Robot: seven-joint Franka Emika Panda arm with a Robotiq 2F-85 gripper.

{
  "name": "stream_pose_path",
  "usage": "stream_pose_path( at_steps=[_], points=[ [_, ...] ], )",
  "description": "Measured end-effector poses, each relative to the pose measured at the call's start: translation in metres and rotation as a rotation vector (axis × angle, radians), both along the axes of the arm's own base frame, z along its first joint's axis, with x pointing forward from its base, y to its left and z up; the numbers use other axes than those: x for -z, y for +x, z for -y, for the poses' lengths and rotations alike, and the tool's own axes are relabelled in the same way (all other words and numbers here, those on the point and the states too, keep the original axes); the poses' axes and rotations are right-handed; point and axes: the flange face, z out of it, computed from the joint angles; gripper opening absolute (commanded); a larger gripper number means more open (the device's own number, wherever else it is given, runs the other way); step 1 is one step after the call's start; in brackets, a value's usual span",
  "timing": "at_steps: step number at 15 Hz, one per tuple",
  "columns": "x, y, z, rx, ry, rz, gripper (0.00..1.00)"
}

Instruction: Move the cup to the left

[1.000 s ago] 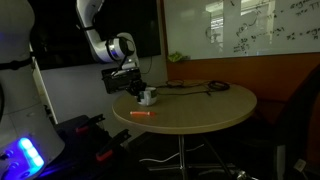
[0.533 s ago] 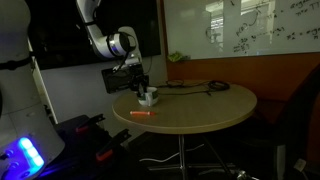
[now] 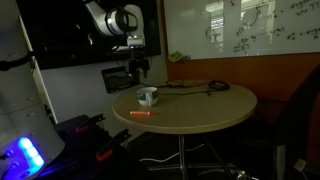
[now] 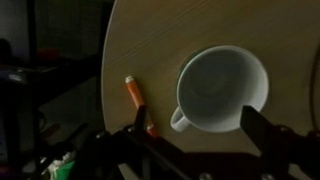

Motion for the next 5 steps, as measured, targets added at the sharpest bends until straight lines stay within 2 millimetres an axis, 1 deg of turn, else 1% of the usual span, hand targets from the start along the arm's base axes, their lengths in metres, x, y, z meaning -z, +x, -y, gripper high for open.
stream_pose_path(
  at_steps=[2, 5],
  points=[
    [-0.018, 0.003, 0.006, 0.001, 0.005, 0.025, 1.0],
    [-0.029, 0.004, 0.007, -0.005, 0.005, 0.025, 1.0]
  ],
)
